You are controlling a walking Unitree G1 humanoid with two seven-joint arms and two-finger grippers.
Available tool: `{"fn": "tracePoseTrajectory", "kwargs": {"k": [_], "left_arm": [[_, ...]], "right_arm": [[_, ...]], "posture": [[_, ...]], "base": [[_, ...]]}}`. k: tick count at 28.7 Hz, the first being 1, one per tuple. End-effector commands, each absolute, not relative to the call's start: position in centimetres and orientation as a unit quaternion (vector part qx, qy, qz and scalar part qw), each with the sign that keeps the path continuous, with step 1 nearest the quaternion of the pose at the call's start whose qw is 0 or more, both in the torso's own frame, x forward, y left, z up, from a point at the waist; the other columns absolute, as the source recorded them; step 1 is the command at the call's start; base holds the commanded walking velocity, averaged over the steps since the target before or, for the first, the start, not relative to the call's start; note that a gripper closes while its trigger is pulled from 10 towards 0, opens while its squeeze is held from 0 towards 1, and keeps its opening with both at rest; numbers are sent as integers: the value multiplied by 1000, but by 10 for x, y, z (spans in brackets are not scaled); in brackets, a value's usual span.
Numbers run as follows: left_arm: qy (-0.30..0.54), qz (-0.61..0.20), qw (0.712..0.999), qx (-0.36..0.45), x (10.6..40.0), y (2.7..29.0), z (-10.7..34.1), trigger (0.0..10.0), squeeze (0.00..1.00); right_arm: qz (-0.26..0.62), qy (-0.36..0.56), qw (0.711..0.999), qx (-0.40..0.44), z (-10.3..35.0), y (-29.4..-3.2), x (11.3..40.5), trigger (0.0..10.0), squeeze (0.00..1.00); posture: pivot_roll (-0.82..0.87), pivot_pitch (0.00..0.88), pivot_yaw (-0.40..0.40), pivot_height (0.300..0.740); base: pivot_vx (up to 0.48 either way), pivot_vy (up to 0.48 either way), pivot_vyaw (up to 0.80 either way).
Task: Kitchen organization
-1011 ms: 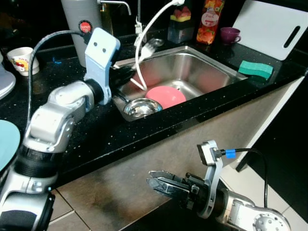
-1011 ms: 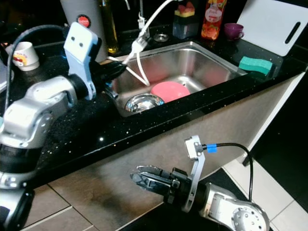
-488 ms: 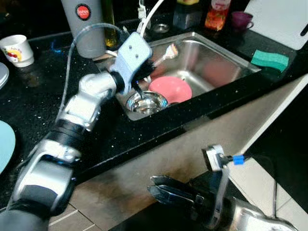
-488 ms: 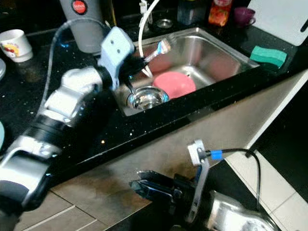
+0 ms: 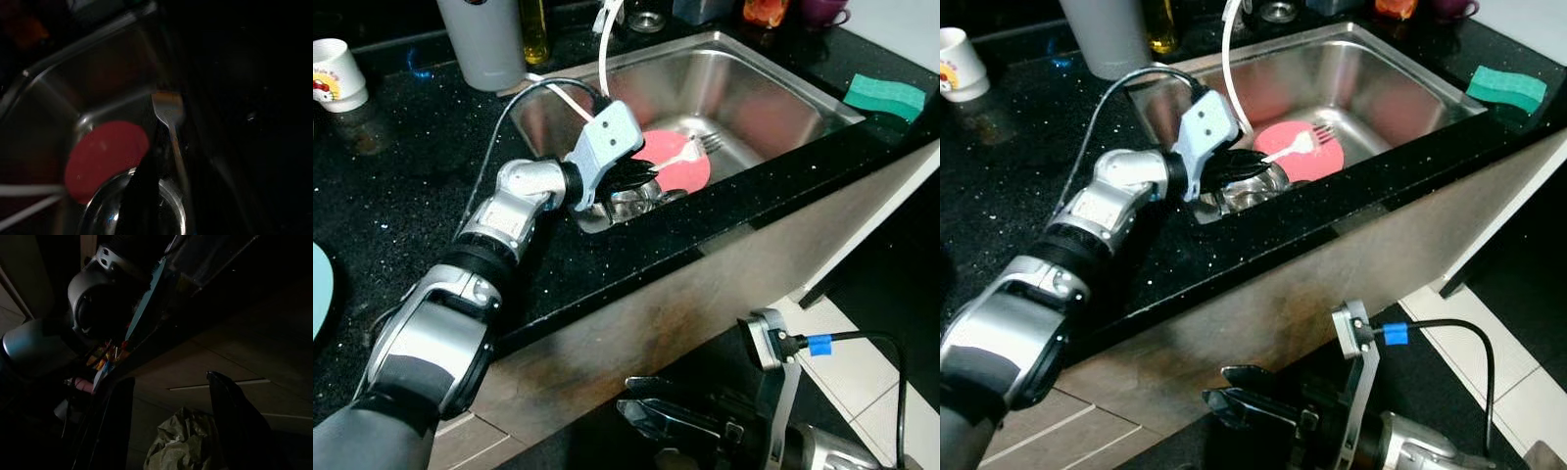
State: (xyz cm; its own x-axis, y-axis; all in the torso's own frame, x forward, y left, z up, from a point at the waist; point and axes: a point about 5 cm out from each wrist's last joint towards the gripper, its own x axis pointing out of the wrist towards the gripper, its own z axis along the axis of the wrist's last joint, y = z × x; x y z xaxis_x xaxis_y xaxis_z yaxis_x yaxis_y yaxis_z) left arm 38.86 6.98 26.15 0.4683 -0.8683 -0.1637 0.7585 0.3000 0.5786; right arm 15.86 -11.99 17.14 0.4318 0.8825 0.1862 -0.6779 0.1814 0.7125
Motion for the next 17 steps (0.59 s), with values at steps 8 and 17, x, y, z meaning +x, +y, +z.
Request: {"fn": "tracePoseTrajectory", "kwargs": {"k": [8, 17], "left_arm": [[-60, -444, 809, 381, 400, 82, 257, 10000, 1000], [-167, -346, 865, 323, 406, 98, 317, 10000, 0]], "right_arm": [[516, 132, 753, 387, 173, -115, 159, 10000, 0], [513, 122, 755, 390, 171, -111, 169, 10000, 0]], "posture": [[-121, 166, 66, 740], [-83, 118, 71, 740]], "base": [[0, 0, 0], [0, 0, 0]]}}
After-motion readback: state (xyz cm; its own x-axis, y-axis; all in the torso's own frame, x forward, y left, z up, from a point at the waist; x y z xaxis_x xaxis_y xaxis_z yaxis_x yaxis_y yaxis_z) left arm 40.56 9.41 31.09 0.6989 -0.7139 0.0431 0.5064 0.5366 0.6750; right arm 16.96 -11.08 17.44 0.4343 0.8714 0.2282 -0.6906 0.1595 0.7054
